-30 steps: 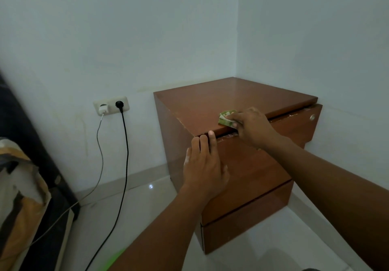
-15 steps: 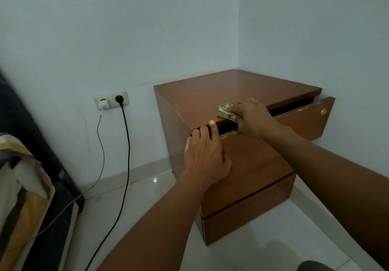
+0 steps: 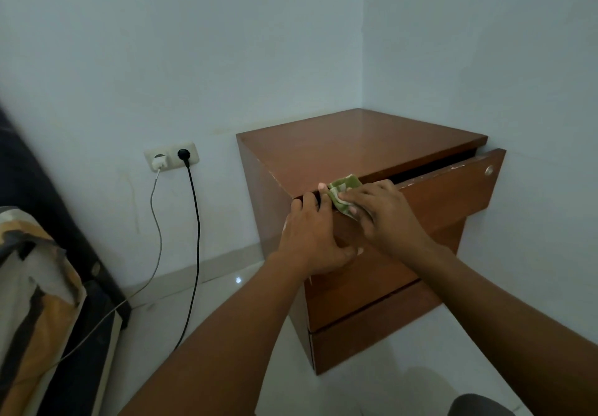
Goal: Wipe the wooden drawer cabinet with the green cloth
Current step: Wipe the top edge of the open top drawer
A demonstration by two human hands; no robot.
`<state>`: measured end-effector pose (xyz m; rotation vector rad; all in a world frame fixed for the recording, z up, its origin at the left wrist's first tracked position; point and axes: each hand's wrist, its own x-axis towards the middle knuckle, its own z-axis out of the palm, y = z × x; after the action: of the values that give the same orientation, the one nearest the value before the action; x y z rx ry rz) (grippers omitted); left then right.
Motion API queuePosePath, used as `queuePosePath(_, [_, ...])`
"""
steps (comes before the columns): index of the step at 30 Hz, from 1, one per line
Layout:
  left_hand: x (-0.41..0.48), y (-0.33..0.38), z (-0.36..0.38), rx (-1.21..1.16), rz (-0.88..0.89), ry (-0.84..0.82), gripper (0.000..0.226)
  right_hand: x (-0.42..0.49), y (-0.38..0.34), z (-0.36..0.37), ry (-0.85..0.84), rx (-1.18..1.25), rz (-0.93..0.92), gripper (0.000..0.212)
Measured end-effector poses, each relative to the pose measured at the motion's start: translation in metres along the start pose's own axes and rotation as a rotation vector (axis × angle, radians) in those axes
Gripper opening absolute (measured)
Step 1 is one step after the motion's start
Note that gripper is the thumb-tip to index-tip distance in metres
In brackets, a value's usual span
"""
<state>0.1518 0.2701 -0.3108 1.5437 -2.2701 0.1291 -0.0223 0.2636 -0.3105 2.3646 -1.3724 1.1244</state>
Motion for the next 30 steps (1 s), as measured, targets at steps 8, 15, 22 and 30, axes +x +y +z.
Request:
queuePosePath(8, [-0.013,-0.026,-0.016,-0.077,-0.020,-0.038,0.115,0.000,-0.003,-0.001,0.022,-0.033,0.018,0.025])
queuePosePath(15, [-0.012,-0.020,-0.012,-0.102,-0.075,-0.029,0.109,0.009,-0.008,-0.012,-0.084,-0.092,0.048,0.029])
queuePosePath(22, [-0.022,-0.023,-0.006,-0.040,-0.034,0.012,0.103,-0.004,-0.025,-0.019,-0.022,-0.039,0.049,0.025])
queuePosePath(30, [-0.025,-0.023,-0.007,0.004,-0.009,-0.003,0.102,-0.026,-0.010,0.006,-0.031,-0.056,-0.022,0.040])
